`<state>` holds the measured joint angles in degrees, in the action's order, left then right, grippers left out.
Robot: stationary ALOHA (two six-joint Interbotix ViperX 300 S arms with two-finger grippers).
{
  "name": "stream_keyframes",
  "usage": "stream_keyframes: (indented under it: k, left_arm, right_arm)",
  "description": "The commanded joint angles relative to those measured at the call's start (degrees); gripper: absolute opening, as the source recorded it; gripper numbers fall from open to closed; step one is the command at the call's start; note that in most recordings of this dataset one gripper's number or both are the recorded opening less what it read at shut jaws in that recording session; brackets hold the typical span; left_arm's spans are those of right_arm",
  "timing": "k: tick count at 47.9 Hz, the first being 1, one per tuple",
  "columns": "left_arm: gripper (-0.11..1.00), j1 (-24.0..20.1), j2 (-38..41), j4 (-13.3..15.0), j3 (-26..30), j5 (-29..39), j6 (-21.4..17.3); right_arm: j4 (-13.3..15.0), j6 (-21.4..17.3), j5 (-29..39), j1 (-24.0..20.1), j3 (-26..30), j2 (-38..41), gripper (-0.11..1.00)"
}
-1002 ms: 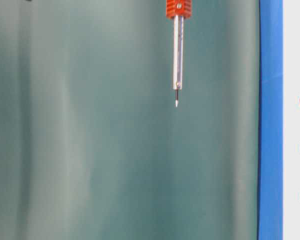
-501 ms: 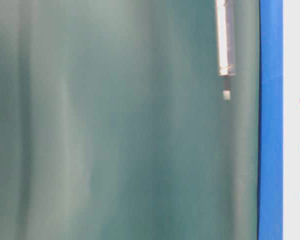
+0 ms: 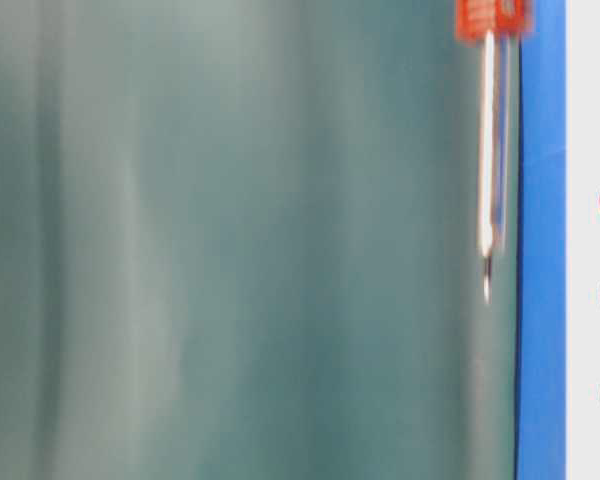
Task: Touch the tip of the soldering iron to the mark.
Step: 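Carry the soldering iron down to the blue table below the board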
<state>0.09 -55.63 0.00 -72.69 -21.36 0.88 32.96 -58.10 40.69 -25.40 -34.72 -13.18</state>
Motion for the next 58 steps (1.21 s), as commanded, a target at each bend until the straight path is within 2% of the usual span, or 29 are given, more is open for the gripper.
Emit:
stream_keyframes:
  k: [1, 16, 29, 43, 58]
  left_arm:
    - [0.00, 0.1, 0.4, -0.1, 0.7, -0.5, 0.1]
    - [0.00, 0.1, 0.4, -0.1, 0.7, -0.5, 0.1]
    - [0.00, 0.1, 0.4, -0.1, 0.7, -0.4, 0.1]
    - [0.00, 0.1, 0.4, -0.1, 0.6, -0.4, 0.1]
    - [0.00, 0.1, 0.4, -0.2, 0.6, -0.3, 0.1]
  right_arm:
    - [1.0, 0.5, -0.4, 1.2, 4.3, 2.0, 0.06]
    - [1.0, 2.8, -2.5, 5.0, 14.9, 12.2, 0.06]
    - [1.0, 5.5, -4.3, 5.6, 22.7, 18.5, 0.06]
    - [-0.1, 5.4, -6.0, 5.6, 21.7, 20.1, 0.06]
    - [-0.5, 5.1, -17.1, 6.2, 17.9, 25.8, 0.06]
